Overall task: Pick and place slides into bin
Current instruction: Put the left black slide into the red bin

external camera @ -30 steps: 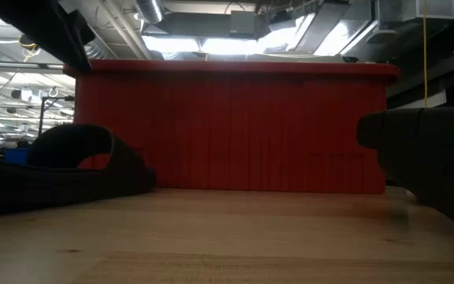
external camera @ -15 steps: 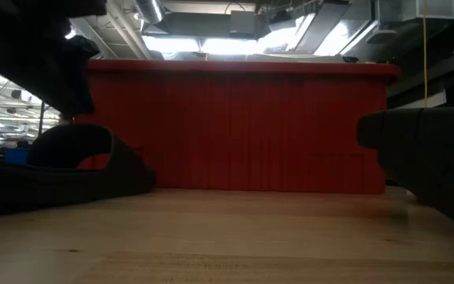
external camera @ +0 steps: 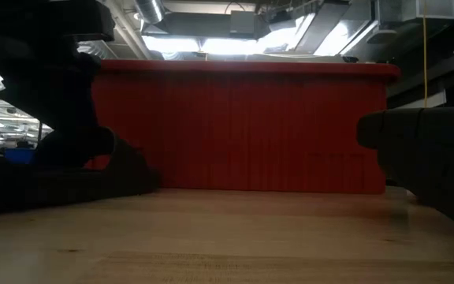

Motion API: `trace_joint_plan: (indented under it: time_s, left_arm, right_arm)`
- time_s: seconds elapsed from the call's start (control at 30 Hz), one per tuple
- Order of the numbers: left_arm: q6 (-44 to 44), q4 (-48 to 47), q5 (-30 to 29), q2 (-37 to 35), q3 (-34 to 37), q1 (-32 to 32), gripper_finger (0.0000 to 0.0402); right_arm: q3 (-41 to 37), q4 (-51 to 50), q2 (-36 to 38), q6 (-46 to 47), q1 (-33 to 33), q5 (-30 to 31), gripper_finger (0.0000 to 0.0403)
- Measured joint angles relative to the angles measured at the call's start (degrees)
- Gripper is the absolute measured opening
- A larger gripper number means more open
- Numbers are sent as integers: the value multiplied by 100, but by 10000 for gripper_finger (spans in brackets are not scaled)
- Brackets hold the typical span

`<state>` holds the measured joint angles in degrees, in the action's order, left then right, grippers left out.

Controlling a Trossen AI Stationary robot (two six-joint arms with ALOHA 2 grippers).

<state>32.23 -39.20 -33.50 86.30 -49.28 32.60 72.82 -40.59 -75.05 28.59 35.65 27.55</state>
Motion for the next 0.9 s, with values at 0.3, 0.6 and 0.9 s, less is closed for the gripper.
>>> trace_joint_plan:
  time_s: [0.3, 0.6, 0.9]
  left_arm:
    - [7, 0, -4, 0, 0, -15, 171]
    - [17, 11, -72, 0, 0, -15, 171]
    - [19, 17, -304, 0, 0, -20, 171]
  right_arm:
    - [0, 1, 0, -70, -99, 0, 12]
    - [0, 1, 0, -75, -99, 0, 12]
    - [0, 4, 0, -64, -99, 0, 12]
